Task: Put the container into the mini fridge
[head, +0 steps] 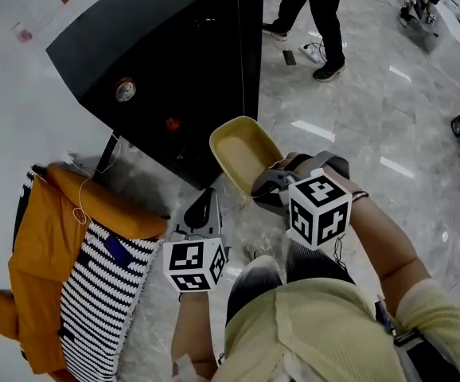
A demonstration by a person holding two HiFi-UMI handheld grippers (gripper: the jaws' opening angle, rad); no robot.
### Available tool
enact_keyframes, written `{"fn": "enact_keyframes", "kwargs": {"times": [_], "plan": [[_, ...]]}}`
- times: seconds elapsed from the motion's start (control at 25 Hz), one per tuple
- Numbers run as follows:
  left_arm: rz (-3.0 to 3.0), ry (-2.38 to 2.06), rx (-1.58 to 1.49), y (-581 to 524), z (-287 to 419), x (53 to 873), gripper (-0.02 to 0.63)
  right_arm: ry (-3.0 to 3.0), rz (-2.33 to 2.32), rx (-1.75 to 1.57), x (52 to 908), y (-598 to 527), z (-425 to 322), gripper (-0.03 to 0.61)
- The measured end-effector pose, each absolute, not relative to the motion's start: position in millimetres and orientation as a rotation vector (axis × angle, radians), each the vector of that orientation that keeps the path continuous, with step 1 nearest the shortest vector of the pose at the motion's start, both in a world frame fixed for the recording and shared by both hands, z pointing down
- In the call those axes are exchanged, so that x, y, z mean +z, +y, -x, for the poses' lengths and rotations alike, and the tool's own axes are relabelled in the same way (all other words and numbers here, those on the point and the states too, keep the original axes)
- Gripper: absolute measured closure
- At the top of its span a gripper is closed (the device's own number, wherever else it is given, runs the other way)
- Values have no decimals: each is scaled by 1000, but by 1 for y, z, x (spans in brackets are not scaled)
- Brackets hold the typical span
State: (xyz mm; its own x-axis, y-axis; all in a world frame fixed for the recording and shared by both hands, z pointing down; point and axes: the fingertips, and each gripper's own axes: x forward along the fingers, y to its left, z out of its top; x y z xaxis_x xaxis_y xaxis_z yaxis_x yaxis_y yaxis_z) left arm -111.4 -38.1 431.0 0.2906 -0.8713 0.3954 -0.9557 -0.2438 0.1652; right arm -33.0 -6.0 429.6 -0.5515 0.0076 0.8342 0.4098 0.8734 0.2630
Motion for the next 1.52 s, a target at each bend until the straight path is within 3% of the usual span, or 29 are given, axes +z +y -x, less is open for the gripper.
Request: {"fn": "enact_keyframes", "kwargs": {"times": [1.52], "plan": [[-1877, -2025, 212, -141, 148, 404, 586, -2085, 668, -797, 398, -147, 85, 540]]}}
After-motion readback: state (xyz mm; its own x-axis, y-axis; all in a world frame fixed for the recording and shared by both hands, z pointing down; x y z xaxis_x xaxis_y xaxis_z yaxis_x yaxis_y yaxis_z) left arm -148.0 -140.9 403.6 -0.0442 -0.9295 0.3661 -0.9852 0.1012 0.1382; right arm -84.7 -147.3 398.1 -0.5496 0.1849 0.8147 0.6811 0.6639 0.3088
